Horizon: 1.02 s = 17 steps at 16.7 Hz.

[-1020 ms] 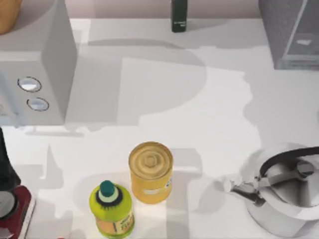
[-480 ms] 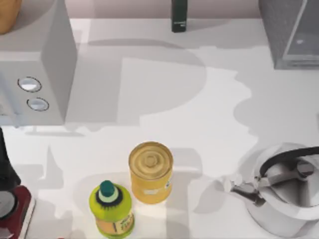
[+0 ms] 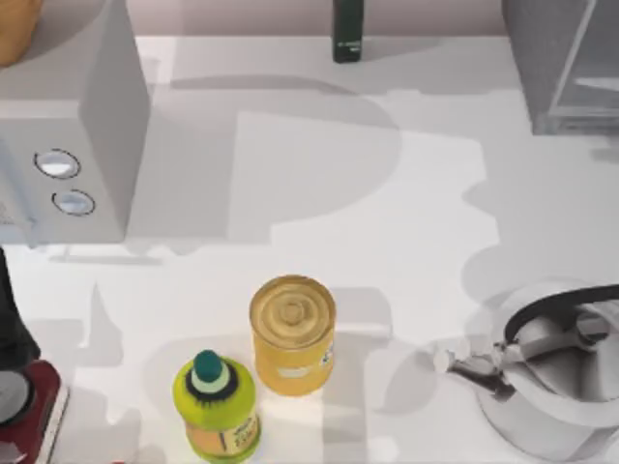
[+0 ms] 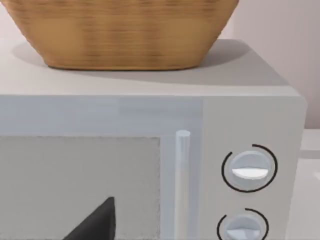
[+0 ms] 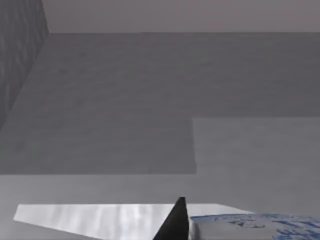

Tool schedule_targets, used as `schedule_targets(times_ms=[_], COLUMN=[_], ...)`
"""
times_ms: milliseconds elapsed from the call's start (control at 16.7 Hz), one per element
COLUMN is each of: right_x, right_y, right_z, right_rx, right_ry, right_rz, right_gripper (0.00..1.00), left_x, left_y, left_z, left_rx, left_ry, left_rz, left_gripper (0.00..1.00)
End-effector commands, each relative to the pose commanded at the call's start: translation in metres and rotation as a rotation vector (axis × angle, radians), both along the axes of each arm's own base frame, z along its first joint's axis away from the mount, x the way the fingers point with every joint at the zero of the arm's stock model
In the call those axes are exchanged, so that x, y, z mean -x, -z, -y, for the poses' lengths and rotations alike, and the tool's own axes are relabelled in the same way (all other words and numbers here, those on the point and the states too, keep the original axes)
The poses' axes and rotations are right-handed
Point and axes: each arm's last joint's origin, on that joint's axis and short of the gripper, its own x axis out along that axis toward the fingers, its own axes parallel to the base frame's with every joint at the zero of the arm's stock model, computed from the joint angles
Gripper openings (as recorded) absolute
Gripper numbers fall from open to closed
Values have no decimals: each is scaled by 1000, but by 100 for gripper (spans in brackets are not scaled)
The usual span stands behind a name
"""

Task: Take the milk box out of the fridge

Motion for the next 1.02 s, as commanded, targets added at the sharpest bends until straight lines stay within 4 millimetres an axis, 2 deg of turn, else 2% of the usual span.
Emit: schedule_targets(times_ms=[180, 300, 660, 840, 1020], right_x=[28, 39, 41, 49, 75], right_y=[2, 3, 5, -4, -23], right_z=[-2, -3, -5, -12, -26], right_rx=[-2, -2, -6, -9, -12], right_ry=[-5, -6, -11, -9, -3], right_rz=[-4, -3, -9, -12, -7], right_gripper=[0, 0, 0, 0, 0], left_x=[0, 0, 0, 0, 0], left_y=[0, 0, 0, 0, 0], left_z=[0, 0, 0, 0, 0], left_rx=[0, 0, 0, 0, 0], left_ry=[0, 0, 0, 0, 0], left_rz=[0, 0, 0, 0, 0], left_gripper=[100, 100, 100, 100, 100])
